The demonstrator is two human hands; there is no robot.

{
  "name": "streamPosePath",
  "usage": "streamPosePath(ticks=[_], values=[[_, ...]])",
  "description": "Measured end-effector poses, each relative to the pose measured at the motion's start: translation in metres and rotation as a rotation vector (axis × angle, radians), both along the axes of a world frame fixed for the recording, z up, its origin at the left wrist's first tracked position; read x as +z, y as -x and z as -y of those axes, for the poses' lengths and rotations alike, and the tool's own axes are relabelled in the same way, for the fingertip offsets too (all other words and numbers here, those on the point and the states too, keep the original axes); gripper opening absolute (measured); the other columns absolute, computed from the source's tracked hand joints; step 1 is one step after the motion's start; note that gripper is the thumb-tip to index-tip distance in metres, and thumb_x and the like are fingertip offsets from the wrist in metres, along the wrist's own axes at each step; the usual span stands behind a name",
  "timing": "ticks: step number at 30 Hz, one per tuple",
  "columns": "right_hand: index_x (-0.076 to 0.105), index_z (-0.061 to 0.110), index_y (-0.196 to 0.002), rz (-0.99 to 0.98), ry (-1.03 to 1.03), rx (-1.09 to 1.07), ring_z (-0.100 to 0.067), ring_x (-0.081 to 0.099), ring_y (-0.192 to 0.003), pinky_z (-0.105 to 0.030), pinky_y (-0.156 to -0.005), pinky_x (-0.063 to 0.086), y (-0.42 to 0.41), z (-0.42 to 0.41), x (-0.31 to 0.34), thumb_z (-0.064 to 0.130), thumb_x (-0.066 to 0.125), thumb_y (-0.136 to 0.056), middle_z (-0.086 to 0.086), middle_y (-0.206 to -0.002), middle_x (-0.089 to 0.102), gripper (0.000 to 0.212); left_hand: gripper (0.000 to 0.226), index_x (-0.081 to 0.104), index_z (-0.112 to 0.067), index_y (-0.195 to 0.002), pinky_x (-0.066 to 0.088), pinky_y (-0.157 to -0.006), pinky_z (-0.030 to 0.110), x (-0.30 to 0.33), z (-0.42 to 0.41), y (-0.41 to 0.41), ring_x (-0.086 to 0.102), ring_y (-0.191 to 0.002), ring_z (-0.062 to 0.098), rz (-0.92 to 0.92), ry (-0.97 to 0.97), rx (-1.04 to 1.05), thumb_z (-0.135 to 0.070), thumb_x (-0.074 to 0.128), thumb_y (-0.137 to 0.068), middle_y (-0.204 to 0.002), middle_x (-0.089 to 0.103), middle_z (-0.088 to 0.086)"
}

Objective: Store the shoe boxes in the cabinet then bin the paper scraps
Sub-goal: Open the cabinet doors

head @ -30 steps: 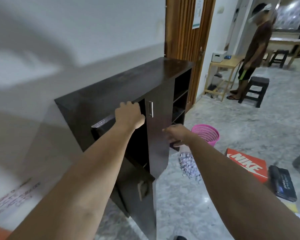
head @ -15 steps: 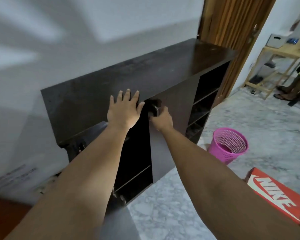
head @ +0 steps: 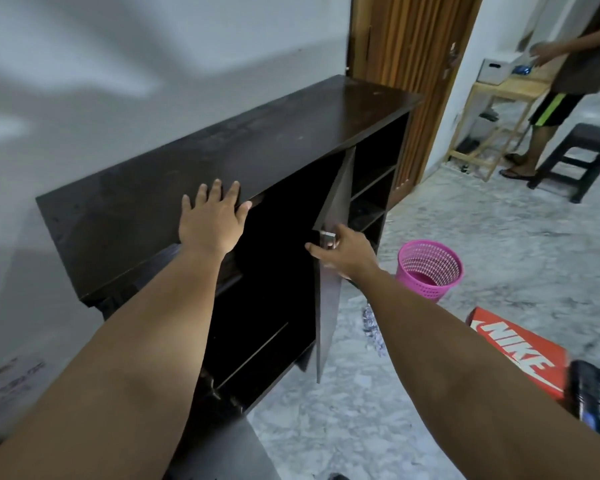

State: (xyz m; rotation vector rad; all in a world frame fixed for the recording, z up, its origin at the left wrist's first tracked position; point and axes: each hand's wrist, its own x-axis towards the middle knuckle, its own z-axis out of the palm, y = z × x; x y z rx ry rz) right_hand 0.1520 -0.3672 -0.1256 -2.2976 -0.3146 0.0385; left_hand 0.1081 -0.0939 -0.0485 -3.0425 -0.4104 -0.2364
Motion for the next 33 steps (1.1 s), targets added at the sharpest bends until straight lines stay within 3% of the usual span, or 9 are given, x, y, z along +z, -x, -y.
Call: streamPosePath(ticks=[3,6,10,12,15,18,21,27,33], values=[[0.05,0.019,-0.088,0.04,-0.019,-0.045,-0.026,0.06,-0.072,-0.042,-0.062,0.048,0.009,0.034,-0.007,0.071,0.066,-0.073,-0.002,-0.076,0.06,0.056,0.066,0.014,-0.034,-0.16,0.017,-0.122,0.06,0.0,0.001,0.001,0.016,-0.155,0.033,0.0,0.012,0.0,-0.063,0.009,-0.101,-0.168,0.019,0.005],[0.053,0.027,-0.097,0.062,-0.016,-0.195,-0.025,0.066,-0.078,-0.042,-0.069,0.056,0.016,0.071,-0.012,0.064,0.062,-0.078,0.001,-0.086,0.07,0.043,0.067,0.015,-0.034,-0.16,0.018,-0.122,0.061,0.0,0.001,0.003,0.017,-0.155,0.033,0.004,0.011,-0.001,-0.064,0.008,-0.101,-0.168,0.021,0.005],[0.053,0.03,-0.106,0.014,-0.1,-0.391,-0.033,0.069,-0.092,-0.039,-0.07,0.049,0.017,0.103,-0.002,0.049,0.058,-0.094,-0.007,-0.099,0.073,0.022,0.068,0.016,-0.033,-0.16,0.018,-0.122,0.061,-0.002,0.0,0.003,0.018,-0.154,0.035,0.024,0.002,-0.006,-0.064,0.006,-0.1,-0.167,0.022,0.006],[0.053,0.023,-0.128,-0.019,-0.131,-0.486,-0.038,0.067,-0.105,-0.038,-0.076,0.046,0.012,0.113,0.003,0.039,0.057,-0.099,-0.015,-0.117,0.07,0.033,0.068,0.016,-0.033,-0.16,0.018,-0.122,0.061,-0.002,-0.001,0.003,0.018,-0.155,0.035,0.019,0.005,-0.003,-0.064,0.005,-0.1,-0.168,0.022,0.006],[0.035,0.017,-0.149,-0.038,-0.168,-0.624,-0.041,0.061,-0.12,-0.043,-0.087,0.048,0.003,0.121,0.006,0.031,0.059,-0.095,-0.018,-0.136,0.059,0.061,0.069,0.015,-0.032,-0.16,0.018,-0.122,0.062,-0.003,-0.001,0.002,0.017,-0.154,0.035,0.023,0.0,-0.009,-0.064,0.004,-0.1,-0.168,0.021,0.007],[0.008,0.016,-0.161,-0.121,-0.199,-0.679,-0.044,0.043,-0.14,-0.051,-0.108,0.042,-0.007,0.121,0.009,0.034,0.062,-0.093,-0.021,-0.159,0.034,0.089,0.07,0.014,-0.032,-0.16,0.018,-0.121,0.062,-0.002,0.0,0.002,0.017,-0.154,0.036,0.016,0.002,-0.016,-0.064,0.004,-0.099,-0.168,0.021,0.007],[-0.01,0.013,-0.163,-0.19,-0.267,-0.669,-0.043,0.026,-0.152,-0.051,-0.119,0.032,-0.024,0.125,0.016,0.041,0.068,-0.091,-0.019,-0.168,0.014,0.109,0.069,0.015,-0.031,-0.16,0.019,-0.121,0.062,-0.002,0.0,0.002,0.018,-0.154,0.036,0.013,-0.004,-0.023,-0.064,0.005,-0.1,-0.167,0.022,0.008],[-0.009,0.008,-0.162,-0.237,-0.326,-0.692,-0.042,0.031,-0.15,-0.049,-0.12,0.035,-0.062,0.144,0.024,0.044,0.076,-0.086,-0.02,-0.166,0.023,0.119,0.069,0.017,-0.03,-0.159,0.023,-0.12,0.063,-0.002,-0.001,0.002,0.022,-0.153,0.037,0.03,-0.027,-0.032,-0.064,0.004,-0.1,-0.166,0.026,0.009],[-0.012,0.009,-0.161,-0.241,-0.318,-0.73,-0.045,0.029,-0.15,-0.052,-0.12,0.035,-0.076,0.138,0.024,0.042,0.074,-0.088,-0.022,-0.168,0.014,0.118,0.069,0.015,-0.031,-0.159,0.024,-0.12,0.062,-0.002,0.0,0.001,0.022,-0.153,0.036,0.029,-0.061,-0.021,-0.064,0.003,-0.1,-0.166,0.026,0.008]])
